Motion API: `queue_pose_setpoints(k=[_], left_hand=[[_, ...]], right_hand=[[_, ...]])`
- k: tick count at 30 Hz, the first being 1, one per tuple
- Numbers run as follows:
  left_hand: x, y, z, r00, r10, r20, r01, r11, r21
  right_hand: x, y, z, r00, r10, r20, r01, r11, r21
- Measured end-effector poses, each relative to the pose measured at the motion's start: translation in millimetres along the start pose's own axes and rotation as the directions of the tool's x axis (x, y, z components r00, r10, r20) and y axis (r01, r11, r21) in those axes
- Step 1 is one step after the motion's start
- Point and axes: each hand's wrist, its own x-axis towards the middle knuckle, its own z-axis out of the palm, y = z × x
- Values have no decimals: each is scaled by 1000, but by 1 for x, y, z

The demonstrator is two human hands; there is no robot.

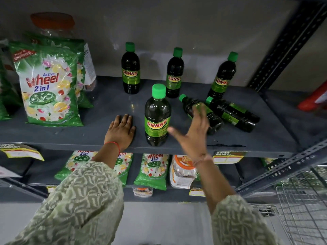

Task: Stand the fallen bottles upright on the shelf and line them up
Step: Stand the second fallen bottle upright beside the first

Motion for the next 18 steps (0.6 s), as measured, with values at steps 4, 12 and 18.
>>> queue_pose_setpoints(k=[4, 12, 18], left_hand=[[1, 4, 0, 999, -41, -7, 41, 999, -27], [2, 7, 3, 996, -69, -48, 69, 998, 2], [3, 5, 5, 996, -66, -60, 67, 997, 25]], right_hand=[[72, 20, -45, 972, 210, 104, -120, 826, -551], [96, 41, -19, 889, 449, 94, -407, 867, -286], [75, 28, 13, 935, 125, -331, -139, 990, -21]])
